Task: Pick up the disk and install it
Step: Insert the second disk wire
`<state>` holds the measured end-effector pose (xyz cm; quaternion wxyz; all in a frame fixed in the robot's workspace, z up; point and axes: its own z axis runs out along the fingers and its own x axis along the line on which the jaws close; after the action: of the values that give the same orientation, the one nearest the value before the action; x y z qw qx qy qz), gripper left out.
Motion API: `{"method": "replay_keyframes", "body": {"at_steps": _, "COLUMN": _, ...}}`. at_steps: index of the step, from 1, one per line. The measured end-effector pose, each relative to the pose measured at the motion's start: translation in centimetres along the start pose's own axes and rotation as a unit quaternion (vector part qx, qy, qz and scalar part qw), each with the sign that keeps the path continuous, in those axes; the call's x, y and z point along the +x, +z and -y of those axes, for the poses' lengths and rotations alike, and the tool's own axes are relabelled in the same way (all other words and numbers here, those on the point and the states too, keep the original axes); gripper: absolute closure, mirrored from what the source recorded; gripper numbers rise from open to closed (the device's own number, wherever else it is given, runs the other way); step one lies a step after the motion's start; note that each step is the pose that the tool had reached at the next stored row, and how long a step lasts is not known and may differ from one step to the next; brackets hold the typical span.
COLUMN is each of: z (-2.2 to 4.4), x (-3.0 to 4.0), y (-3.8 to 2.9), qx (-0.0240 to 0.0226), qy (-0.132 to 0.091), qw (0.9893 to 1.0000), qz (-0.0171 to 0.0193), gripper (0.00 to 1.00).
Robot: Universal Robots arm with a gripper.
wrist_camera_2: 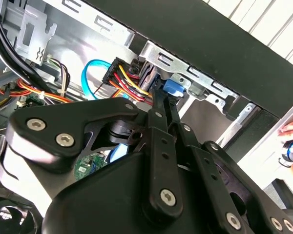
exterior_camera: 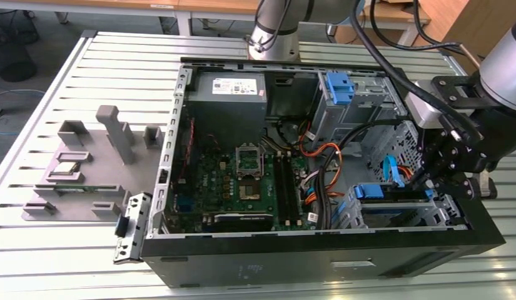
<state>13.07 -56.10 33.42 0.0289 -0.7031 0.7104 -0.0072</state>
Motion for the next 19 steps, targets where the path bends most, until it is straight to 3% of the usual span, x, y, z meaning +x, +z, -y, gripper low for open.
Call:
{"method": "replay_keyframes", "body": {"at_steps": 9, "z": -0.23, "x": -0.02, "y": -0.41, "qx": 0.0018, "qy": 0.0, "qw": 1.0, "qz": 0.0002, "gripper": 0.84}}
{"method": "replay_keyframes", "body": {"at_steps": 11, "z": -0.32, "x": -0.02, "y": -0.38, "qx": 0.004, "qy": 0.0, "qw": 1.0, "qz": 0.0004, "gripper": 0.84}}
{"method": "replay_keyframes", "body": {"at_steps": 19, "z": -0.73, "x": -0.38, "y": -0.23, "qx": 0.0051, "qy": 0.0, "qw": 1.0, "qz": 0.0003, "gripper": 0.84}}
